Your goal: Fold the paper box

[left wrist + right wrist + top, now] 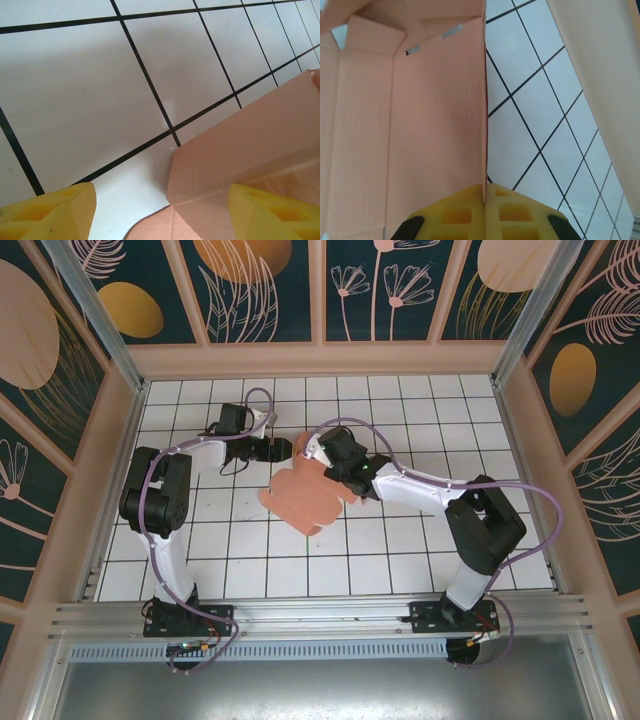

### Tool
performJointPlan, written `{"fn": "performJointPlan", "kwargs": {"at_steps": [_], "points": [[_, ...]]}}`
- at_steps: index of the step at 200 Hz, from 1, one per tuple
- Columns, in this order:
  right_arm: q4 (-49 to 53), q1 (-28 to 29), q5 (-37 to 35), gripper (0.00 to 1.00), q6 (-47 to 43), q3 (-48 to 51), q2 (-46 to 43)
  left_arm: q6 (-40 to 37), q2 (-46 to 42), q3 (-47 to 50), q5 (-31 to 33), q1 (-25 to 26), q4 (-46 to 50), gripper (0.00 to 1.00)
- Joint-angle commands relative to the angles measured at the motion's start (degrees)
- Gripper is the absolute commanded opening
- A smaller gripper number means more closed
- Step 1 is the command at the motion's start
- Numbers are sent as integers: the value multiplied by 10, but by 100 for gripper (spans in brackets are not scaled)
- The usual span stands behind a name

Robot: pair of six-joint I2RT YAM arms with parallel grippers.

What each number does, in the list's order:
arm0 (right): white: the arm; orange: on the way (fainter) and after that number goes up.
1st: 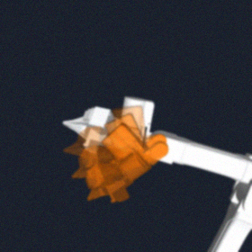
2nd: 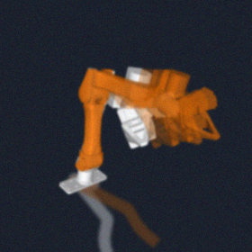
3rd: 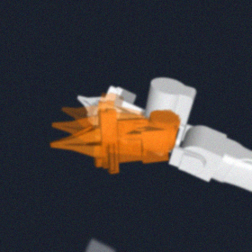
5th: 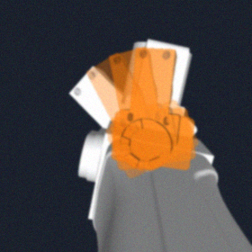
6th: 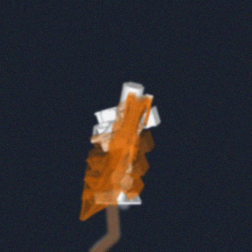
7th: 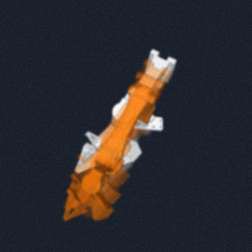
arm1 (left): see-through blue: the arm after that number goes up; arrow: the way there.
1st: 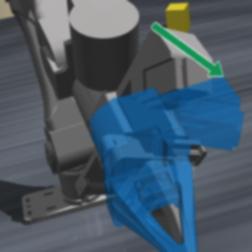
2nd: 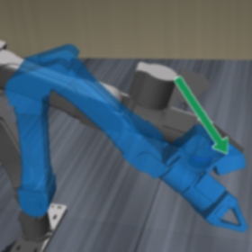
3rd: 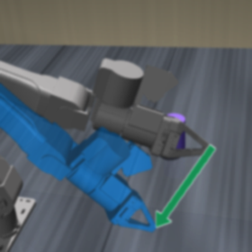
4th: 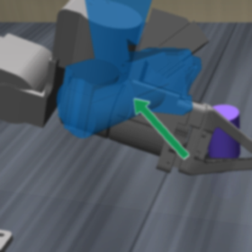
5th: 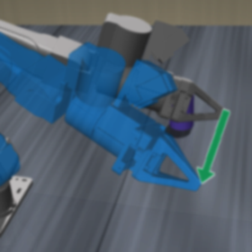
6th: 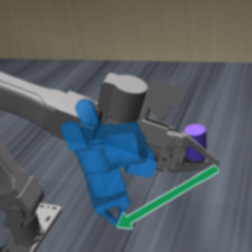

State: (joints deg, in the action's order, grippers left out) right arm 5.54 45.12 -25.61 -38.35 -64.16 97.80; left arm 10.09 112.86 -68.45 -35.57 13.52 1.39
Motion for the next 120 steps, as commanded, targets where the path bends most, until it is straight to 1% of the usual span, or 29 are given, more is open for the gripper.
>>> {"fn": "performJointPlan", "kwargs": {"at_steps": [1,83,120], "points": [[-32,6,-38,0,-25,14,3,-8,-18,10,-12,3,-16,70],[-94,27,-102,0,-88,45,11,-26,-24,23,-30,3,-21,70],[-143,43,-154,0,-129,62,20,-36,-33,37,-34,4,-26,70]]}}
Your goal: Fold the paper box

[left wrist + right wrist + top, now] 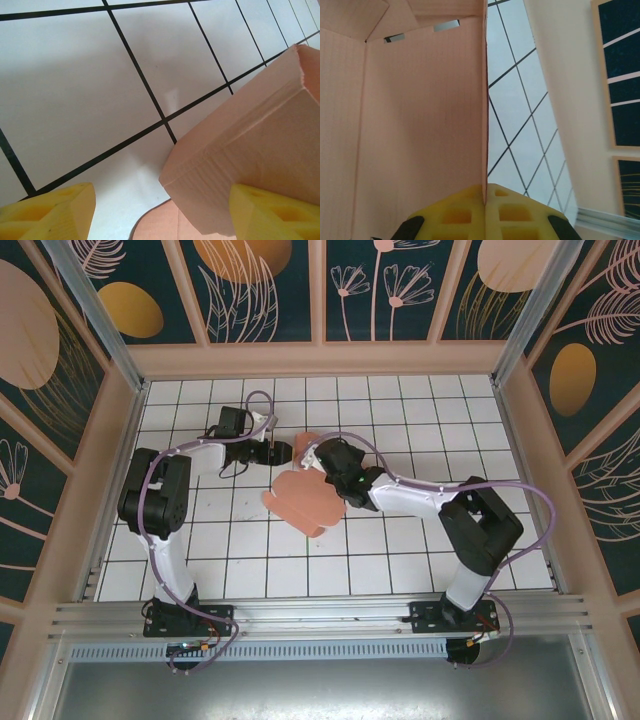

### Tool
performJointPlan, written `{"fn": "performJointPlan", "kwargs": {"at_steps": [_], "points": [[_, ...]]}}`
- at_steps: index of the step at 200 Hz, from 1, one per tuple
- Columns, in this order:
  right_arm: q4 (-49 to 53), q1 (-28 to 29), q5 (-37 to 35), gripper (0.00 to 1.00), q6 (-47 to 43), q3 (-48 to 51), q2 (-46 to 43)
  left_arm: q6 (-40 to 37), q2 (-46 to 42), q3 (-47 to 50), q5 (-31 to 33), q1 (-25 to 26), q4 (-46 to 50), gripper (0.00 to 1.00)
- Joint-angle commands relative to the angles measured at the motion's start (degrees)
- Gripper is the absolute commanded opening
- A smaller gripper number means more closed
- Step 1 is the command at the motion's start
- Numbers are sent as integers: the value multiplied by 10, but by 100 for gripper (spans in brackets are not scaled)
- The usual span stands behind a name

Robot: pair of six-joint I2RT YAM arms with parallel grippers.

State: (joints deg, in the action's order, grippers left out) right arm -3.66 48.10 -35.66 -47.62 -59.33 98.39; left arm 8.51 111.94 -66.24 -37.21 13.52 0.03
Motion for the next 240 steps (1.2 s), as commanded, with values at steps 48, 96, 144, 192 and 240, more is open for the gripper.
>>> {"fn": "performJointPlan", "kwargs": {"at_steps": [48,96,144,192,240], "points": [[-99,32,-113,0,-73,26,27,-31,-44,38,-19,5,-29,69],[-134,41,-138,0,-93,39,34,-27,-44,35,-14,17,-42,69],[-148,48,-144,0,-94,48,32,-45,-47,40,-1,23,-56,55],[-142,52,-141,0,-78,50,31,-55,-45,41,-8,36,-56,55],[-129,50,-123,0,-53,53,21,-58,-36,45,4,43,-52,56]]}}
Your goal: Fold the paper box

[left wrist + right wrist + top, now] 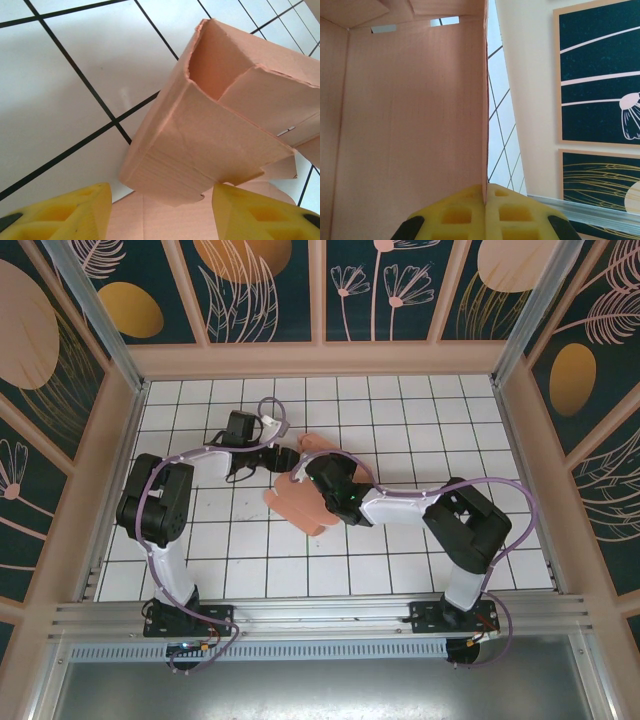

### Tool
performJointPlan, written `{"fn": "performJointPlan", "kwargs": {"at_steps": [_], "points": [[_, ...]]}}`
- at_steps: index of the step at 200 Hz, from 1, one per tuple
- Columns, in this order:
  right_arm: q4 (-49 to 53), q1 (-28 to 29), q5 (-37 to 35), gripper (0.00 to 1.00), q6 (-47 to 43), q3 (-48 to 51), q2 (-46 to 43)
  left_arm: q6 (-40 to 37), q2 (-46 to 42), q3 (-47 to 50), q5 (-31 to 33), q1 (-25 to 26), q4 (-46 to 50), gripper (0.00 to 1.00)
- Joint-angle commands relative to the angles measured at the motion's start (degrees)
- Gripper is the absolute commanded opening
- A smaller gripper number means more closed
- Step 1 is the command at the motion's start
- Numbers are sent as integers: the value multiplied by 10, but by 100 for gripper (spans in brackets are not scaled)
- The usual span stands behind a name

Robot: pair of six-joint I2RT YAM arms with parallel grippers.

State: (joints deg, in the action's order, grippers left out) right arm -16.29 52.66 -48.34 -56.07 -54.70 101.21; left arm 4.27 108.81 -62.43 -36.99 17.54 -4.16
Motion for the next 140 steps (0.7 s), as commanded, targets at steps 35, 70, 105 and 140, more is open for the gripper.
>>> {"fn": "performJointPlan", "kwargs": {"at_steps": [35,70,105,140], "points": [[-8,6,0,0,33,14,-11,-14,-2,7,5,5,-12,55],[-6,6,1,0,39,13,-12,-15,6,-2,2,10,-4,54],[0,2,1,0,50,23,-19,-24,-51,38,19,8,-31,66],[-2,0,-2,0,52,35,-26,-2,-121,64,13,-15,-73,72]]}}
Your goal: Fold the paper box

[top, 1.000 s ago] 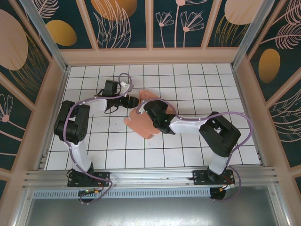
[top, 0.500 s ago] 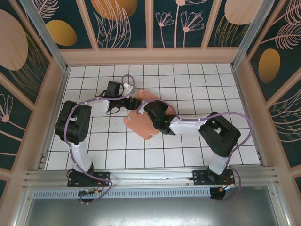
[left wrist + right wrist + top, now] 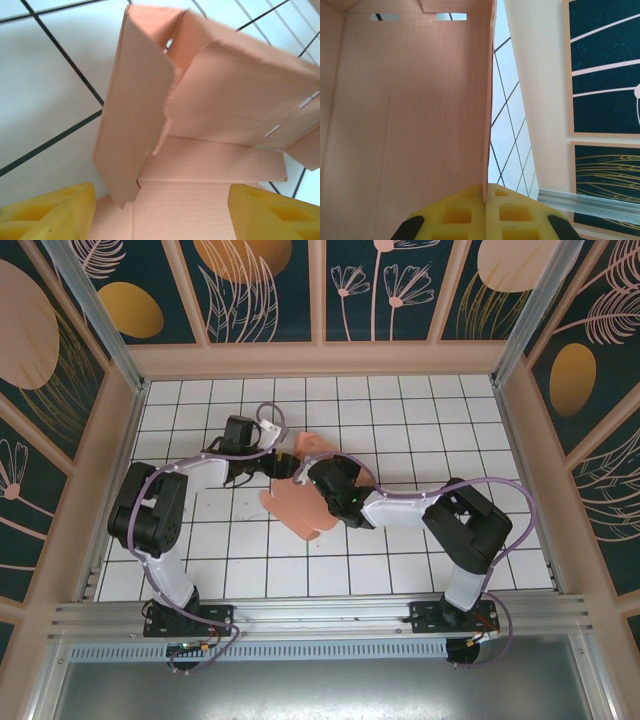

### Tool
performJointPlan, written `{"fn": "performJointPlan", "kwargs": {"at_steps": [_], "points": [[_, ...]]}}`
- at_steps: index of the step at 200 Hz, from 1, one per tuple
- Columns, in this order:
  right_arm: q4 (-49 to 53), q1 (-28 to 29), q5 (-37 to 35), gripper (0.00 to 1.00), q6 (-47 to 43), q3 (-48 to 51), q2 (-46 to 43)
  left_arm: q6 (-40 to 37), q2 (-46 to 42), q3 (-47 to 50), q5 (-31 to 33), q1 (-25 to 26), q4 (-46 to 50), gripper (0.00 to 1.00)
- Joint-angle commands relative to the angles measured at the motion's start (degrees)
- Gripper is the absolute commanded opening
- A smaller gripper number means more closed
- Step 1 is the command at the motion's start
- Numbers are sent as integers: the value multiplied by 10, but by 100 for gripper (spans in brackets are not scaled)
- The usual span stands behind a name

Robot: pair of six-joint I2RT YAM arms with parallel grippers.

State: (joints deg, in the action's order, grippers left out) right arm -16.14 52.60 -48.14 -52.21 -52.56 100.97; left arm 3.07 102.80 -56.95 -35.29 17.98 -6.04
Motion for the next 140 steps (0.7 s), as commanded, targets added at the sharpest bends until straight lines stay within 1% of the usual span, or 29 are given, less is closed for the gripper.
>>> {"fn": "performJointPlan", "kwargs": {"at_steps": [1,13,34,39,51,63,89,121,140], "points": [[-4,0,-4,0,14,14,-23,12,-62,9,-5,-21,-57,73],[-6,-1,-4,0,13,17,-26,27,-75,25,-14,-36,-72,73],[-12,-1,-4,0,11,23,-30,41,-71,15,-9,-55,-78,72],[-13,-1,-4,0,11,23,-31,41,-66,16,-2,-56,-74,71],[-15,-1,-2,0,9,26,-34,30,-50,-18,19,-57,-57,67],[-17,-2,0,0,8,28,-36,19,-6,-46,28,-58,-35,63],[-16,-3,4,0,6,32,-43,-10,59,-105,7,-55,1,53],[-12,-5,9,0,4,34,-49,-63,100,-153,-19,-37,39,54],[-8,-8,10,0,2,33,-52,-74,107,-167,-56,-26,53,54]]}}
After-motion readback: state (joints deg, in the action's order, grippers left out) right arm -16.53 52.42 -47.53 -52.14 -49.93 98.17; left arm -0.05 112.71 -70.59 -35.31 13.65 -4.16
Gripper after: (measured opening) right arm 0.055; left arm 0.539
